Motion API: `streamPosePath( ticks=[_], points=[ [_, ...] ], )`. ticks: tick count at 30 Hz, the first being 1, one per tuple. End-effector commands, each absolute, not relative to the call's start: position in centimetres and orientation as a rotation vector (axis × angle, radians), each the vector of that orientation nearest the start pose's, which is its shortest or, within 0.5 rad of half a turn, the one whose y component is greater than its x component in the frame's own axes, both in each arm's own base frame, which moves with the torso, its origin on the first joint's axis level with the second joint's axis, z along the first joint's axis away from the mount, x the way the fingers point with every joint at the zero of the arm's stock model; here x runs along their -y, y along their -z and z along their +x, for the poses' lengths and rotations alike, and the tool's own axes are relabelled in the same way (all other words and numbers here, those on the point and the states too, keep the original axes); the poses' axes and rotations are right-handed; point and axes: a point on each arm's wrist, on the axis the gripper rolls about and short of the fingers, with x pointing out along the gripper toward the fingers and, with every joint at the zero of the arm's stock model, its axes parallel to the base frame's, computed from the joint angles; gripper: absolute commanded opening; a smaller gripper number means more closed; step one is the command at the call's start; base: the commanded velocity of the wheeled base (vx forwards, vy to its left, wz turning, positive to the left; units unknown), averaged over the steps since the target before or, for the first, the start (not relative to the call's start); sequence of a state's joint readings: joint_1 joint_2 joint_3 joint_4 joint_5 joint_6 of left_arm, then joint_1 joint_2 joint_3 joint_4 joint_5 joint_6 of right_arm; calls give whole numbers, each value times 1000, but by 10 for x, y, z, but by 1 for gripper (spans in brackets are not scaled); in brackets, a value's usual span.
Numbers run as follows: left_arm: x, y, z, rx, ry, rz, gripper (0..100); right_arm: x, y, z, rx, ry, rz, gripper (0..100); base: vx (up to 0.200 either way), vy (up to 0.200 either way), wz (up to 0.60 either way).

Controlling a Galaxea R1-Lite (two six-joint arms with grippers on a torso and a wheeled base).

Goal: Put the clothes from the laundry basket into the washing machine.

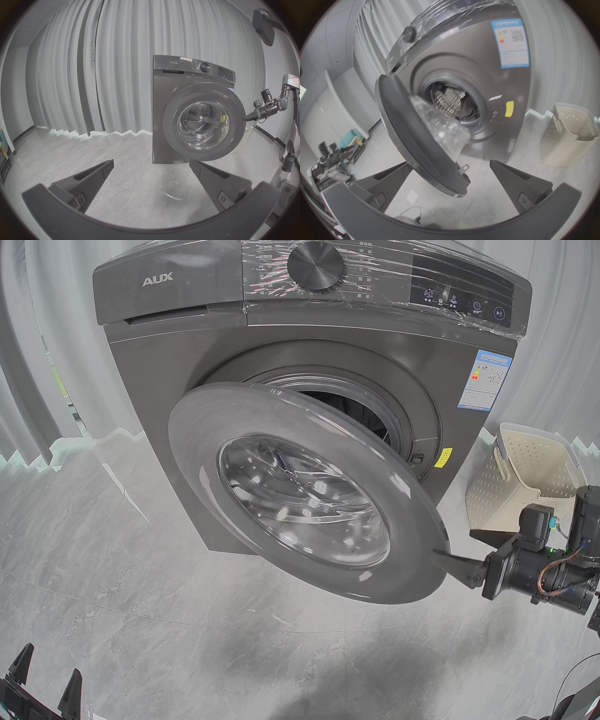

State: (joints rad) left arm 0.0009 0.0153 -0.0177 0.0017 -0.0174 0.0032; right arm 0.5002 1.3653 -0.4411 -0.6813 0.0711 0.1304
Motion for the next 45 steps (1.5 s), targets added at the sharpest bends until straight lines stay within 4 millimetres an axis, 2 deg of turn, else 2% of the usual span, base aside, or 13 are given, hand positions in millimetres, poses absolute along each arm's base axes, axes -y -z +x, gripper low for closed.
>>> streamPosePath(
  ticks=[1,4,8,12,14,15,16,18,21,24,34,38,45],
  points=[
    [0,-75,-23,-2,17,3,100,-95,-166,201,-243,-426,89,100,0,0,0],
    [0,-75,-23,-2,15,3,100,-81,-168,207,-217,-358,94,100,0,0,0],
    [0,-76,-23,0,15,3,100,-72,-163,203,-227,-325,93,100,0,0,0],
    [0,-76,-23,0,15,3,100,-66,-153,191,-262,-310,86,100,0,0,0],
    [0,-76,-23,0,17,3,100,-66,-140,181,-317,-329,75,100,0,0,0],
    [0,-75,-23,-2,15,3,100,-66,-139,180,-321,-332,74,100,0,0,0],
    [0,-75,-23,-1,15,5,100,-72,-129,169,-360,-380,61,100,0,0,0],
    [0,-75,-23,-2,15,3,100,-81,-122,157,-393,-455,45,100,0,0,0],
    [0,-75,-23,-2,17,3,100,-91,-124,145,-387,-547,44,100,0,0,0],
    [0,-76,-23,0,17,3,100,-98,-130,140,-361,-611,45,100,0,0,0],
    [0,-75,-23,-1,15,5,100,-118,-154,149,-288,-672,116,100,200,0,0],
    [0,-75,-23,-1,15,5,100,-125,-166,166,-249,-650,142,100,200,0,0],
    [0,-75,-23,-2,17,3,100,-107,-174,182,-186,-541,154,100,29,0,0]
  ],
)
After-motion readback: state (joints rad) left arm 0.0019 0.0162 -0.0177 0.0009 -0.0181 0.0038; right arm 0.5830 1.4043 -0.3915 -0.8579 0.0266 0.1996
